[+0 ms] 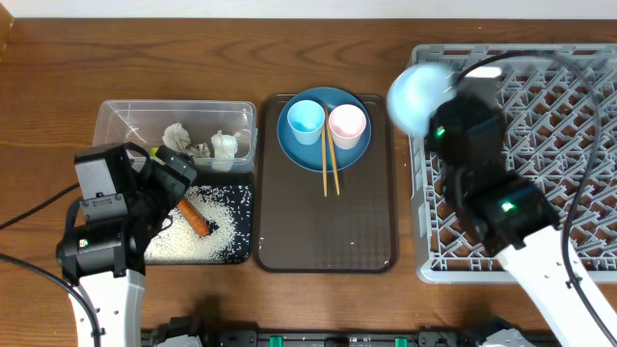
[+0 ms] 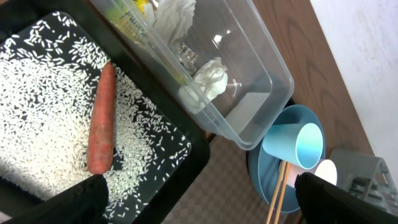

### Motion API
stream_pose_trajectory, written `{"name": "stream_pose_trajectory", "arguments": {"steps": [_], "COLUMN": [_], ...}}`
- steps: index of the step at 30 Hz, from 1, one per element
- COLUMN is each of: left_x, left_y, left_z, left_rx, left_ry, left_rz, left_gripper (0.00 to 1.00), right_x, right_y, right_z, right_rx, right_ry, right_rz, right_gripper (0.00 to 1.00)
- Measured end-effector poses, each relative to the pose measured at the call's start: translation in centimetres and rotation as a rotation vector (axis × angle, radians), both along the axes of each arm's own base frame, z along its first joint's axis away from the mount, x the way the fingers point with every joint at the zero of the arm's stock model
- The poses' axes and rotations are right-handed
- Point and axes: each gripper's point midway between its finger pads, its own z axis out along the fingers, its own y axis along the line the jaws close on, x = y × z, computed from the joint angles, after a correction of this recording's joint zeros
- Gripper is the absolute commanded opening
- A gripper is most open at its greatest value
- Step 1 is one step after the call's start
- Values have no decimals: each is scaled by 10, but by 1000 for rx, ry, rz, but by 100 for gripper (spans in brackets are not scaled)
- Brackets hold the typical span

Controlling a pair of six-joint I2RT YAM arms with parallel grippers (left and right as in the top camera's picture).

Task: Sort waste into correct bins and load items into the dishwasher rack
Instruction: 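Lift the bowl with the right gripper and carry it into the rack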

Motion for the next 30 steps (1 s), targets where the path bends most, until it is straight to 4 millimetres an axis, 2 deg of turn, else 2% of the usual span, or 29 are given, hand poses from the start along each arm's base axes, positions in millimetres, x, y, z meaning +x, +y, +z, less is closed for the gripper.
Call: {"name": "stream_pose_trajectory", "arguments": {"steps": [3, 6, 9, 14, 17, 20, 25, 30], "left_x": [0, 0, 0, 0, 0, 0, 0, 0], "left_y": [0, 0, 0, 0, 0, 0, 0, 0], "left_z": [0, -1, -1, -1, -1, -1, 0, -1], "left_rx": [0, 0, -1, 0, 0, 0, 0, -1], "left_ry": [2, 2, 3, 2, 2, 2, 1, 3], "left_rz": [0, 0, 0, 0, 0, 0, 0, 0], "left_gripper": [98, 98, 98, 98, 98, 98, 98, 98], "right_x": [15, 31, 50, 78, 90, 100, 115, 136], "right_y": [-30, -58, -89, -138, -161, -178, -196, -194], "right_z": [18, 23, 20, -14, -32, -41, -67, -108], "right_rx": [-77, -174, -295, -544, -627, -674, -762, -889], "right_ry": [-72, -88, -66, 110, 173, 185, 251, 343], "right_rz": [-104, -185, -250, -305, -330, -358, -345, -264], "right_gripper": [1, 1, 1, 1, 1, 1, 1, 1]}}
